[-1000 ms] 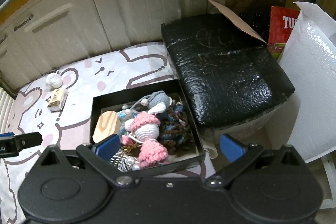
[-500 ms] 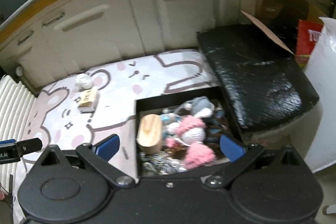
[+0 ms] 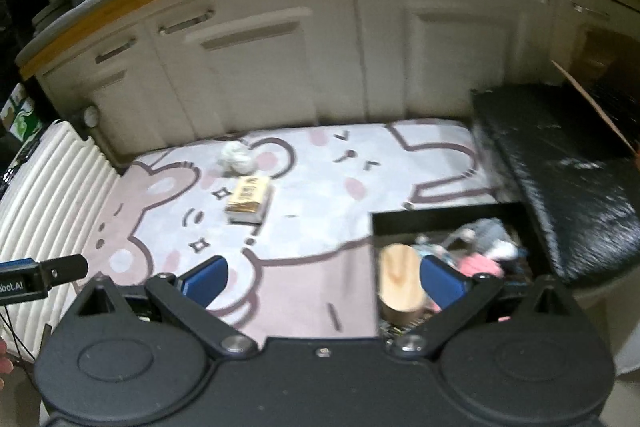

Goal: Organize objects
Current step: 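Withdraw both tools from the box back toward the bed, then move both open tools toward the white yarn ball and tissue pack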

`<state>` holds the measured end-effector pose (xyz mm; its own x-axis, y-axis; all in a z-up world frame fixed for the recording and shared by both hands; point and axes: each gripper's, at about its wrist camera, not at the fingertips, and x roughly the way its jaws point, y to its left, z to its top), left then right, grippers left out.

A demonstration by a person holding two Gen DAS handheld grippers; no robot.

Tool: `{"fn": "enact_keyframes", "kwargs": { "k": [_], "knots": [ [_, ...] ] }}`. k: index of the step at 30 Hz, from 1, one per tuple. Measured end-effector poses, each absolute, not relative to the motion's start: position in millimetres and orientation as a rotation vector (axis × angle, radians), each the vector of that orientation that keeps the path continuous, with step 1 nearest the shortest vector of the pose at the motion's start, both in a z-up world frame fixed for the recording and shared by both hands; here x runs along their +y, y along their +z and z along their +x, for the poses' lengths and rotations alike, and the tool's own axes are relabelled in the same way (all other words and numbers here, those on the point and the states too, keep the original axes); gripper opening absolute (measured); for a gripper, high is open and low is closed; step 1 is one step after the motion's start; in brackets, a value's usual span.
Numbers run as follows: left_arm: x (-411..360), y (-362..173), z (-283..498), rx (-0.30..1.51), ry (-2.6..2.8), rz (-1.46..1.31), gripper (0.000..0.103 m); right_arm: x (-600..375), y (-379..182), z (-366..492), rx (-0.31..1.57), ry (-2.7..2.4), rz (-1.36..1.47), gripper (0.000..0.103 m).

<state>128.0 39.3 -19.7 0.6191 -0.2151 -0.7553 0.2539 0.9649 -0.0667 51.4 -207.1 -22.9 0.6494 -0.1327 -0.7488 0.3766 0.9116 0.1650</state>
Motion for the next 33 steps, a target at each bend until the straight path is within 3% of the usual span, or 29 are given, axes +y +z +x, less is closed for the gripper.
{"fn": "enact_keyframes", "kwargs": {
  "k": [14, 33],
  "knots": [
    [42, -35, 204, 0.802, -0.238, -0.05, 0.103, -187, -58, 113, 0.771, -0.245, 0.255, 0.103],
    [-46, -108, 340, 0.811, -0.453, 0.09, 0.103, -189, -154, 225, 0.776, -0.152, 0.244, 0.103]
  ]
}}
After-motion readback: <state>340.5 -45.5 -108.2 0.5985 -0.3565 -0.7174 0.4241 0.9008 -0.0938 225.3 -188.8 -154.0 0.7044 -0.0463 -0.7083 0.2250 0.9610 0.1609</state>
